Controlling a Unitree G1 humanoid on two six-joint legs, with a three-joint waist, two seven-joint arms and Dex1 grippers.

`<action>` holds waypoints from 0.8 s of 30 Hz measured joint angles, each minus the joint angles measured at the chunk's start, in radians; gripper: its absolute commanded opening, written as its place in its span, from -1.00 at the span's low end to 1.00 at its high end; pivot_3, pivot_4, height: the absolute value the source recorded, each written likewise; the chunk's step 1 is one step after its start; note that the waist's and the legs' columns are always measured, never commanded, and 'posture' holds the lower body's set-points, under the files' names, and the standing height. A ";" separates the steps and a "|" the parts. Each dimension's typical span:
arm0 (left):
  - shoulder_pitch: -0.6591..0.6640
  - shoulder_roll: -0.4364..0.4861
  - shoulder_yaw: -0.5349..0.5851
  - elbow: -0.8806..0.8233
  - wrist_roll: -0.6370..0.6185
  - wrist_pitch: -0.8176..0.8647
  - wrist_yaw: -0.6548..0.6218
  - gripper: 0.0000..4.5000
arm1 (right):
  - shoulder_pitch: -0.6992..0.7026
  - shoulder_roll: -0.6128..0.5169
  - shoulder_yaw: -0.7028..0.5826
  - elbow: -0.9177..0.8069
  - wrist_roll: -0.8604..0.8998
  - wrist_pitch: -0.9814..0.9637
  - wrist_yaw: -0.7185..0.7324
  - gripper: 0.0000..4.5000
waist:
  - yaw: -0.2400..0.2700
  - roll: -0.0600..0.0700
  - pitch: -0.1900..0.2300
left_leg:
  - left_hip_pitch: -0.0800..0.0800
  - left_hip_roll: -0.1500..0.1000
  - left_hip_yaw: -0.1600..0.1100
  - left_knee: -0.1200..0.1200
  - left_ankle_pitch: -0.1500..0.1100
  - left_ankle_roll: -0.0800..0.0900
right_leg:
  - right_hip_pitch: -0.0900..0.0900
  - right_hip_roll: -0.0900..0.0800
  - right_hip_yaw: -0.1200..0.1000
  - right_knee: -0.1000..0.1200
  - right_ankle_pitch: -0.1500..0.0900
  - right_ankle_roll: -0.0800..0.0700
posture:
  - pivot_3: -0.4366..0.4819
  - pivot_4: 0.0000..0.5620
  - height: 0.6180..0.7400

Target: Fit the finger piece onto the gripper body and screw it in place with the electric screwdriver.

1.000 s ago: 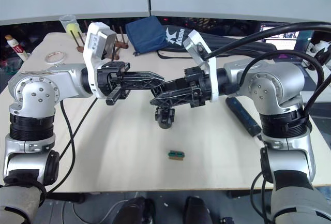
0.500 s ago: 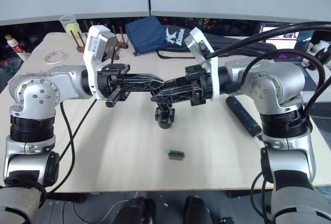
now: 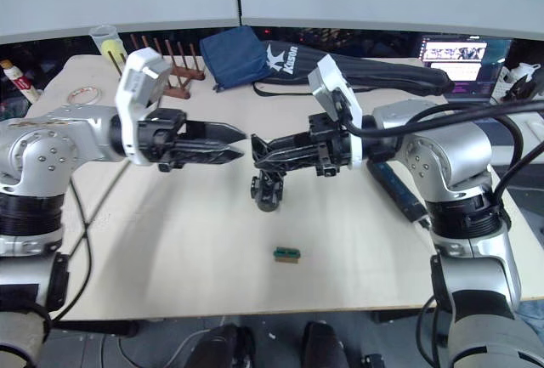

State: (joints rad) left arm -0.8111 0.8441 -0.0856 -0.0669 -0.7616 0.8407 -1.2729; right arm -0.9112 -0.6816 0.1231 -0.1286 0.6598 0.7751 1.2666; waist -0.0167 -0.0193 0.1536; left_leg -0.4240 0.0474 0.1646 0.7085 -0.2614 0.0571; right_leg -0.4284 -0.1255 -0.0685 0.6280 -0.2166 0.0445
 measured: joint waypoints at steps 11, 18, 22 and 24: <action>0.144 -0.237 -0.172 0.413 0.470 -0.626 0.025 1.00 | 0.151 -0.022 -0.013 -0.082 -0.020 -0.049 -0.016 -0.85 | 0.029 0.000 0.000 | -0.014 0.000 0.000 0.005 -0.001 0.004 | -0.010 -0.003 -0.001 0.001 0.003 0.000 | -0.05 -0.47 1.00; 0.072 -0.420 -0.185 0.652 0.591 -0.790 0.083 1.00 | 0.205 -0.040 -0.021 -0.122 -0.017 -0.046 -0.041 -0.85 | 0.029 -0.001 0.000 | -0.014 -0.001 -0.001 0.006 0.000 0.005 | -0.010 -0.003 -0.002 0.001 0.003 0.000 | -0.05 -0.47 1.00; 0.031 -0.500 -0.185 0.738 0.633 -0.854 0.127 1.00 | 0.223 -0.041 -0.023 -0.135 -0.016 -0.045 -0.054 -0.85 | 0.028 -0.001 0.000 | -0.014 0.000 -0.001 0.006 -0.001 0.006 | -0.010 -0.003 -0.002 0.001 0.003 0.001 | -0.05 -0.47 1.00; 0.021 -0.530 -0.184 0.778 0.647 -0.882 0.146 1.00 | 0.232 -0.040 -0.023 -0.142 -0.015 -0.045 -0.066 -0.85 | 0.028 -0.001 0.000 | -0.014 0.000 -0.001 0.006 -0.001 0.006 | -0.010 -0.003 -0.002 0.001 0.003 0.001 | -0.05 -0.47 1.00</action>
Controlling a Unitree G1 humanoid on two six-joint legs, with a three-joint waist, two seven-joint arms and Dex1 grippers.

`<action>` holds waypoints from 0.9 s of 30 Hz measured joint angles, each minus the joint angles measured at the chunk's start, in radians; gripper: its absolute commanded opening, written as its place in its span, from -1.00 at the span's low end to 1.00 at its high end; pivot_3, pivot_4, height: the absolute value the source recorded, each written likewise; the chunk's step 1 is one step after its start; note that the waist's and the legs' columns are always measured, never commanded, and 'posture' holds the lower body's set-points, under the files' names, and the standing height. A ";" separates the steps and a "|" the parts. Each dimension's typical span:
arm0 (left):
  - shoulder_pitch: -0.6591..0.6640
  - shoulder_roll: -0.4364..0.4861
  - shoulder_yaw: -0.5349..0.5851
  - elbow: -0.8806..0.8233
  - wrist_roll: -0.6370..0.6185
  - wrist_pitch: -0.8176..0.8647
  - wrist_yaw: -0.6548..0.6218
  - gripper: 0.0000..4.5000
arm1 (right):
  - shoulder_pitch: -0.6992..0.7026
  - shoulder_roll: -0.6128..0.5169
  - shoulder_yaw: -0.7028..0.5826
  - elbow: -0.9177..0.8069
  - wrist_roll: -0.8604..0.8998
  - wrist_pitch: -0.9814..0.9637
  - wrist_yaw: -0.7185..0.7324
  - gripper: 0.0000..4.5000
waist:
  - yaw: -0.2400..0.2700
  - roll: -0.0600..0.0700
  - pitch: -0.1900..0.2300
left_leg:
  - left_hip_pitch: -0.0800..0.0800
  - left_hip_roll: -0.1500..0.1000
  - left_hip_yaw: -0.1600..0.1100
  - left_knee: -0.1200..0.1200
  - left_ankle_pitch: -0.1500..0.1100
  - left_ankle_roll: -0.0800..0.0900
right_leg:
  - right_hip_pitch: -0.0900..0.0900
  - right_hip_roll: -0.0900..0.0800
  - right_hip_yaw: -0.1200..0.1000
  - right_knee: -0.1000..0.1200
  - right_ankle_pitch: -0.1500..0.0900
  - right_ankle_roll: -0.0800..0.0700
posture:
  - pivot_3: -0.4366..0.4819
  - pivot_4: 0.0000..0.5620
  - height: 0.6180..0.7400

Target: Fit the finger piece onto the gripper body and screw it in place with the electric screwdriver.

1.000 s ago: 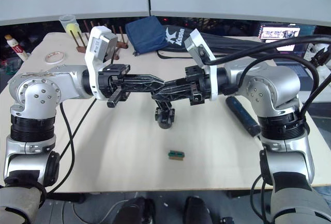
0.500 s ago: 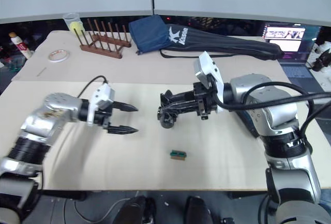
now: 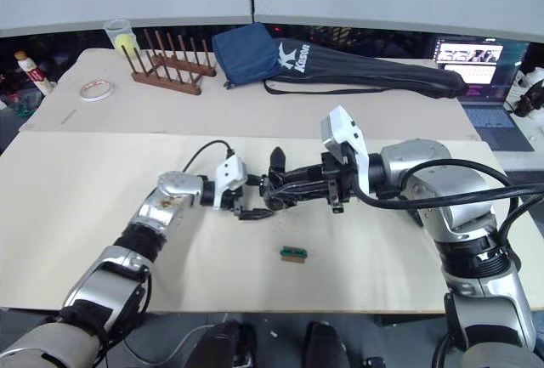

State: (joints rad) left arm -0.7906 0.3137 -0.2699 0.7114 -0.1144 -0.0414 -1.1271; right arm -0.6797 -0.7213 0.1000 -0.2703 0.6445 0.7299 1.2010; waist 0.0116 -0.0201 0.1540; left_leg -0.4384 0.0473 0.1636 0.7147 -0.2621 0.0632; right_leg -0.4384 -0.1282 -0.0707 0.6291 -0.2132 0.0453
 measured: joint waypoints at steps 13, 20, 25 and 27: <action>0.009 -0.050 0.028 0.032 0.011 -0.026 -0.062 0.03 | 0.068 0.103 -0.002 0.042 -0.053 -0.188 -0.016 -0.85 | -0.001 0.000 0.000 | 0.000 0.000 0.000 0.000 0.000 0.000 | 0.000 0.000 0.000 0.000 0.000 0.000 | -0.05 -0.47 1.00; 0.069 -0.042 0.026 -0.081 0.014 0.025 -0.062 0.03 | 0.067 0.229 0.043 0.227 -0.169 -0.395 -0.010 -0.85 | -0.003 0.000 0.000 | 0.000 -0.001 0.000 0.001 0.001 0.000 | 0.000 0.000 0.000 0.000 0.000 0.001 | -0.05 -0.47 1.00; 0.083 -0.034 0.026 -0.108 0.022 0.026 -0.051 0.03 | 0.066 0.259 0.054 0.298 -0.207 -0.463 0.010 -0.85 | -0.006 0.000 0.000 | 0.000 -0.001 0.000 0.001 0.001 0.000 | 0.000 0.000 0.000 0.000 0.000 0.001 | -0.05 -0.47 1.00; 0.084 -0.033 0.026 -0.110 0.024 0.027 -0.048 0.03 | 0.067 0.259 0.061 0.311 -0.218 -0.483 0.026 -0.85 | -0.007 0.000 0.000 | 0.000 -0.001 0.000 0.001 0.001 0.000 | 0.000 0.001 0.000 0.000 0.000 0.001 | -0.05 -0.47 1.00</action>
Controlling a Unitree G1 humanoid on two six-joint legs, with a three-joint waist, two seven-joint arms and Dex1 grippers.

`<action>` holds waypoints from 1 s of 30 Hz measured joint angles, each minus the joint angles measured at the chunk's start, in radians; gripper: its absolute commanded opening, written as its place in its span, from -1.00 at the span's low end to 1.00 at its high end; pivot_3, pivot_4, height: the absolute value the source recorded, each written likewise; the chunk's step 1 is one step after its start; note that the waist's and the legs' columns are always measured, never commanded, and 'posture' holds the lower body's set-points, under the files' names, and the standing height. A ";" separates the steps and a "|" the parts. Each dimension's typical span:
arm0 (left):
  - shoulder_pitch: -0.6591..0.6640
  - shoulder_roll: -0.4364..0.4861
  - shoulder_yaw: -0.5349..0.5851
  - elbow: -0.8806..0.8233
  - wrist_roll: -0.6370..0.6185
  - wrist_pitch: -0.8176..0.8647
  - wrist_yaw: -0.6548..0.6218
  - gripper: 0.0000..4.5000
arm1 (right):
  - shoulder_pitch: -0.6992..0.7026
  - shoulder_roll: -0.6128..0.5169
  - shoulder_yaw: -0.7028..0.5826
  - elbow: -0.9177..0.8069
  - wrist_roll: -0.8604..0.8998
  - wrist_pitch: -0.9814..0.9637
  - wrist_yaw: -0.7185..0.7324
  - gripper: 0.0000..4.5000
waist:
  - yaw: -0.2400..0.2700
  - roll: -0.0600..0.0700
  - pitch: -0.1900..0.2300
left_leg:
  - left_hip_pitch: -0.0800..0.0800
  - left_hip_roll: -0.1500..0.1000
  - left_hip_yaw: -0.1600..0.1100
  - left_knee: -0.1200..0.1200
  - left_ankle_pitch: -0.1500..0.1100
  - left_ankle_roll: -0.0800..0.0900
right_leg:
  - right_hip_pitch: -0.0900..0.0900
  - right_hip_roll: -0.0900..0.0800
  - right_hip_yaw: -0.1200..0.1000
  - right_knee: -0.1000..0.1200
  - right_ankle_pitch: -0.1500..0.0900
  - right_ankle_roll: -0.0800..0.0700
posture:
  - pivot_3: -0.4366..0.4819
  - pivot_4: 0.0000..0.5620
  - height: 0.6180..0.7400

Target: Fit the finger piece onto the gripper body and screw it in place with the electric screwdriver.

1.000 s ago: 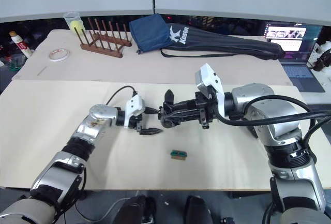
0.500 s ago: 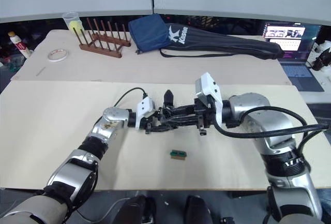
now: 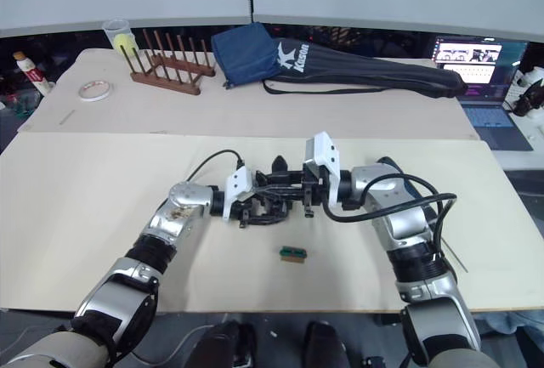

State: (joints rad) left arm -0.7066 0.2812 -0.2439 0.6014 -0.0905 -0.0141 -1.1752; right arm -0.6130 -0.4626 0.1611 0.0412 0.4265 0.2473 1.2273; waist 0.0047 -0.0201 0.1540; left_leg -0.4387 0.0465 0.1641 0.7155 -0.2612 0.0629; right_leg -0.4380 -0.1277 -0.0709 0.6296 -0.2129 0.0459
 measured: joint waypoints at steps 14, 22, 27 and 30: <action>0.011 -0.001 0.000 -0.018 0.011 0.000 0.017 0.03 | 0.019 0.003 0.005 0.033 -0.026 -0.006 0.007 -0.85 | 0.000 0.000 0.000 | 0.000 0.000 0.000 0.000 0.000 0.000 | 0.000 0.000 0.000 0.000 0.000 0.000 | -0.05 -0.47 1.00; 0.016 -0.001 -0.003 -0.022 0.011 -0.001 0.024 0.03 | 0.030 0.005 0.004 0.035 -0.030 -0.009 0.004 -0.85 | 0.000 0.000 0.000 | 0.001 0.000 0.000 0.000 0.000 0.000 | 0.001 0.000 0.000 0.000 0.000 0.000 | -0.05 -0.47 1.00; 0.016 0.000 -0.003 -0.022 0.011 0.000 0.024 0.03 | 0.033 0.011 0.004 0.036 -0.030 -0.008 -0.003 -0.85 | -0.001 0.000 0.000 | 0.002 0.000 0.000 0.000 0.000 0.000 | 0.002 0.000 0.000 0.000 0.000 0.000 | -0.05 -0.47 1.00; 0.016 0.000 -0.003 -0.022 0.011 0.002 0.025 0.03 | 0.032 0.020 0.003 0.052 -0.027 -0.005 -0.012 -0.85 | -0.002 0.000 0.000 | 0.003 0.000 0.000 0.000 0.000 0.000 | 0.003 0.000 0.000 0.001 0.000 0.000 | -0.05 -0.47 1.00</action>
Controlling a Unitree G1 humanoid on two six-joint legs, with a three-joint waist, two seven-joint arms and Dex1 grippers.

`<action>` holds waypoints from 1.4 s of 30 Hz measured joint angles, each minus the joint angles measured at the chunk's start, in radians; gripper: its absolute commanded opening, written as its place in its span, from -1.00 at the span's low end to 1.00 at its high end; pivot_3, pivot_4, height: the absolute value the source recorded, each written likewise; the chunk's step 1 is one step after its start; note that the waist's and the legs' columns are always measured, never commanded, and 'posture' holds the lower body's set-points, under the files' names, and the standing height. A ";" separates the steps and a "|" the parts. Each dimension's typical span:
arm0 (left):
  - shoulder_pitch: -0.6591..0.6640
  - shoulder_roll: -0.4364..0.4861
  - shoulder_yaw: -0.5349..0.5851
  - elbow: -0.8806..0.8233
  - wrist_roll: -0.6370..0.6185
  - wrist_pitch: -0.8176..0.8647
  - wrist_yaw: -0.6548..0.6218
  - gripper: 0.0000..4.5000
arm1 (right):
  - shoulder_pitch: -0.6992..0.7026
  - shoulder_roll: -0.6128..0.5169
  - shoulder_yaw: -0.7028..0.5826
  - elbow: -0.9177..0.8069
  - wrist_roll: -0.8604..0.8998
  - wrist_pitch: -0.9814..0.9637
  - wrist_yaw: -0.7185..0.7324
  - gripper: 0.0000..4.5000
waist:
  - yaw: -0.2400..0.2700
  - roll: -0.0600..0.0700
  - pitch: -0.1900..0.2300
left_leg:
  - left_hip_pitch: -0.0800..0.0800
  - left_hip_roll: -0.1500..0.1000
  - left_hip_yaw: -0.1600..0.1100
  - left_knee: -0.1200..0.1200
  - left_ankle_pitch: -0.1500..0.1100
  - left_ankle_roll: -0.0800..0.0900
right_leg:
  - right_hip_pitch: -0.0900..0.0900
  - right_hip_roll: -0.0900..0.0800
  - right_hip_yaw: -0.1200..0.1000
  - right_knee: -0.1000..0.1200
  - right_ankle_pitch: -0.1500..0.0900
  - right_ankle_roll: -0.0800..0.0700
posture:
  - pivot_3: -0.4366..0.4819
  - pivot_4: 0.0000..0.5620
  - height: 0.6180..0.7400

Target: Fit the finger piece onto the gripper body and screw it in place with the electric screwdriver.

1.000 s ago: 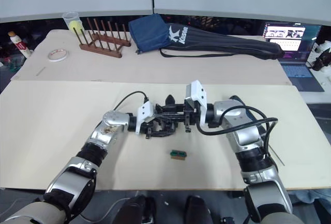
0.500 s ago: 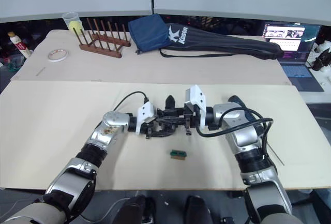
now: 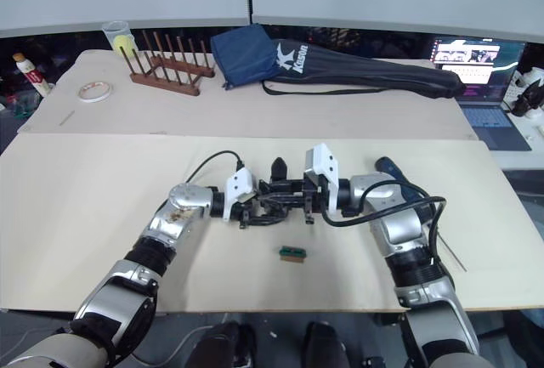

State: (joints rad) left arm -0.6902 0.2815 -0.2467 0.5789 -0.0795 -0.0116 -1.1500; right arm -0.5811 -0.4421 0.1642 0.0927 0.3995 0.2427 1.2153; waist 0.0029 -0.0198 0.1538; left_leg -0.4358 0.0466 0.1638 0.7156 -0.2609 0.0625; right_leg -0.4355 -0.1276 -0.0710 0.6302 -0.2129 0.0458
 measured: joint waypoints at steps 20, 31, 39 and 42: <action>0.017 0.007 -0.012 -0.024 0.001 0.015 0.008 0.03 | -0.029 -0.014 0.023 0.109 0.017 -0.023 0.098 -0.85 | -0.005 0.000 0.000 | 0.012 0.002 -0.001 -0.002 -0.001 0.001 | 0.012 0.000 0.000 -0.003 0.000 0.000 | -0.05 -0.47 1.00; 0.030 0.015 -0.013 -0.029 0.003 0.037 0.020 0.03 | 0.054 0.004 0.016 0.048 0.017 -0.038 -0.002 -0.85 | -0.015 0.001 -0.016 | 0.014 0.003 -0.001 -0.003 -0.001 0.000 | 0.013 0.000 0.000 -0.002 -0.001 -0.001 | -0.05 -0.47 1.00; 0.031 0.013 -0.016 -0.033 0.003 0.037 0.021 0.03 | -0.031 -0.041 0.061 0.113 0.015 -0.028 0.078 -0.85 | -0.014 0.001 -0.016 | 0.014 0.002 -0.001 -0.003 -0.002 0.002 | 0.013 -0.001 0.000 -0.003 -0.001 -0.001 | -0.05 -0.47 1.00; 0.036 0.015 -0.014 -0.037 0.002 0.041 0.029 0.03 | -0.070 -0.036 0.074 0.169 0.015 -0.028 0.110 -0.85 | -0.015 0.001 -0.017 | 0.014 0.002 -0.001 -0.003 -0.002 0.002 | 0.013 -0.001 0.000 -0.003 -0.001 -0.001 | -0.05 -0.47 1.00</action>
State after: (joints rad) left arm -0.6541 0.2965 -0.2605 0.5424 -0.0772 0.0296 -1.1211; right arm -0.6510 -0.4779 0.2378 0.2620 0.4144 0.2147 1.3252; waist -0.0125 -0.0188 0.1363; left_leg -0.4214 0.0491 0.1629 0.7124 -0.2627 0.0642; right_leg -0.4221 -0.1285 -0.0707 0.6270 -0.2139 0.0445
